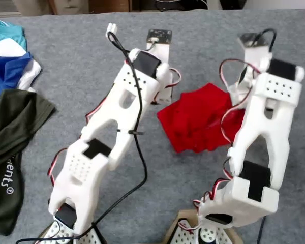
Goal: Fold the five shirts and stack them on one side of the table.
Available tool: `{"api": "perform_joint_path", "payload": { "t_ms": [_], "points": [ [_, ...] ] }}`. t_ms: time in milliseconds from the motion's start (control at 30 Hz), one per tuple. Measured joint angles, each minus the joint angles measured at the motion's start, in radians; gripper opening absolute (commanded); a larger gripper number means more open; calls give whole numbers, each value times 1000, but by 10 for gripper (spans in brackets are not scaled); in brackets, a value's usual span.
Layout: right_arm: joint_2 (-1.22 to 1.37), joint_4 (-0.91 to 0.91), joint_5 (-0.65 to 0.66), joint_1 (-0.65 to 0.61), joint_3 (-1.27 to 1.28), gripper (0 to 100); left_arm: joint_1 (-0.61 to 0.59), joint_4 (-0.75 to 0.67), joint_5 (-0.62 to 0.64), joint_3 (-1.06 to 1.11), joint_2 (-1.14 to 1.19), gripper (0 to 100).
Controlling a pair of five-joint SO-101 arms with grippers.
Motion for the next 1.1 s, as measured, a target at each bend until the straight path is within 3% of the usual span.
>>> {"api": "perform_joint_path", "payload": {
  "t_ms": [367,567,667,833,1100],
  "points": [
    [0,51,0,0,-491,4,0,0,0,219,-273,19],
    [-12,164,0,0,-671,5,0,0,0,325,-405,19],
    [-14,181,35,0,-577,19,0,0,0,400,-450,19],
    [-12,153,51,0,-230,126,-20,0,-11,514,-534,19],
    [-91,-107,-100,-41,321,157,-58,0,-72,608,-608,20]
  ]
}}
